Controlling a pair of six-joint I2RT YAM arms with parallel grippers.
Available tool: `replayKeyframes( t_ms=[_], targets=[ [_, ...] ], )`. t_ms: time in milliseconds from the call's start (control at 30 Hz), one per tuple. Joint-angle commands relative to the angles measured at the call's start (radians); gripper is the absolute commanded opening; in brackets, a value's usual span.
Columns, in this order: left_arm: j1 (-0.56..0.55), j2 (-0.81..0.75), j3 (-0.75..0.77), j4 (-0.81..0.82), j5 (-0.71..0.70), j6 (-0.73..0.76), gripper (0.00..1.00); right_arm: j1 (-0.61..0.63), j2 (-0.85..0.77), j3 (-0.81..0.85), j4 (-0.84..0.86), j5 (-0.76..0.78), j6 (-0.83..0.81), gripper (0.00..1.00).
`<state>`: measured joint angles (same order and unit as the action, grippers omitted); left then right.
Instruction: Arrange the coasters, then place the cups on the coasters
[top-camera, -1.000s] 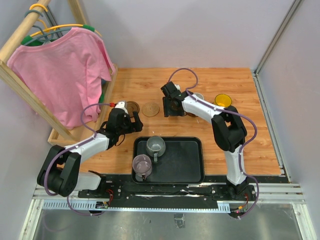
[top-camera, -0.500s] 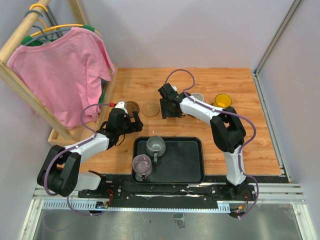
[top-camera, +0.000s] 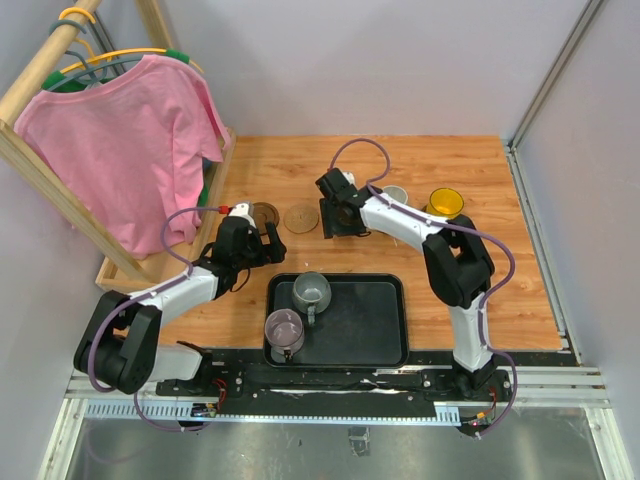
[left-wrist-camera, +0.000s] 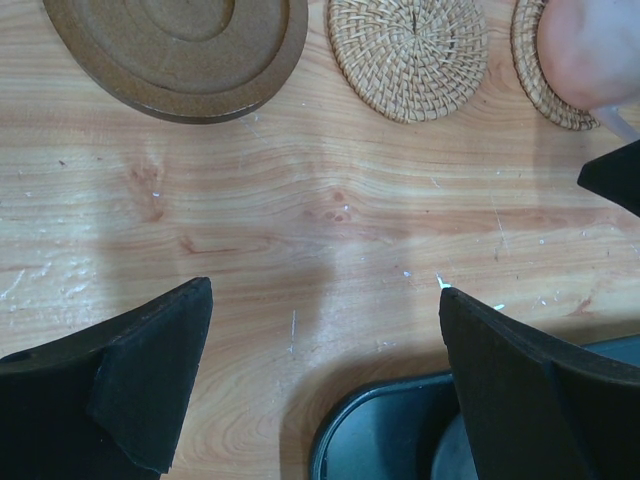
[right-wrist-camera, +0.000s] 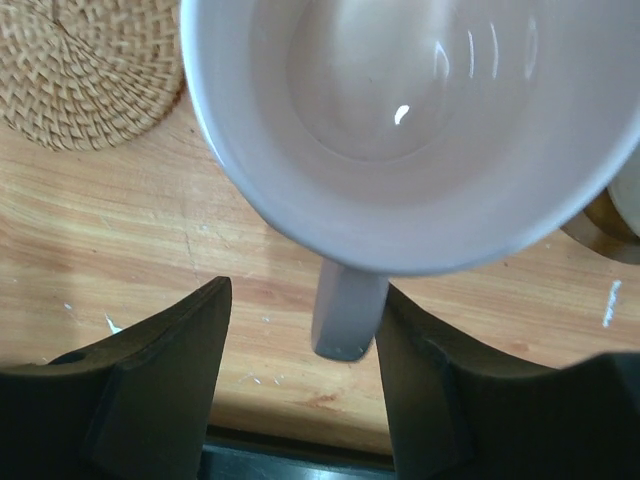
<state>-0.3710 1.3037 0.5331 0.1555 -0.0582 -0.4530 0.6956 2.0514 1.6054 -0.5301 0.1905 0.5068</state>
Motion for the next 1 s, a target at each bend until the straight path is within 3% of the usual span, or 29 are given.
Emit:
replayKeyframes(
  t_ms=[0, 200, 533, 767, 900, 967],
  targets=[
    [-0.006, -0.032, 0.004, 0.014, 0.005, 0.003, 1.0, 0.013, -0.065, -0.044, -0.025, 0.049, 0.028, 0.65],
    [-0.007, -0.083, 0.001, 0.002, 0.012, 0.018, 1.0, 0.031, -0.176, -0.128, -0.011, 0.049, 0.026, 0.77],
    [-0.035, -0.243, -0.03, -0.093, 0.049, 0.018, 1.0, 0.083, -0.403, -0.308, 0.009, 0.073, 0.003, 0.8],
    [-0.248, -0.311, 0.016, -0.243, -0.028, 0.016, 1.0, 0.085, -0.575, -0.431, 0.031, 0.143, 0.016, 0.86],
    [-0.342, -0.289, 0.054, -0.344, -0.059, -0.012, 1.0, 0.085, -0.663, -0.496, 0.034, 0.205, 0.025, 0.97],
    [-0.383, -0.281, 0.062, -0.38, -0.076, -0.024, 1.0, 0.085, -0.703, -0.521, 0.039, 0.228, 0.027, 0.98]
  ],
)
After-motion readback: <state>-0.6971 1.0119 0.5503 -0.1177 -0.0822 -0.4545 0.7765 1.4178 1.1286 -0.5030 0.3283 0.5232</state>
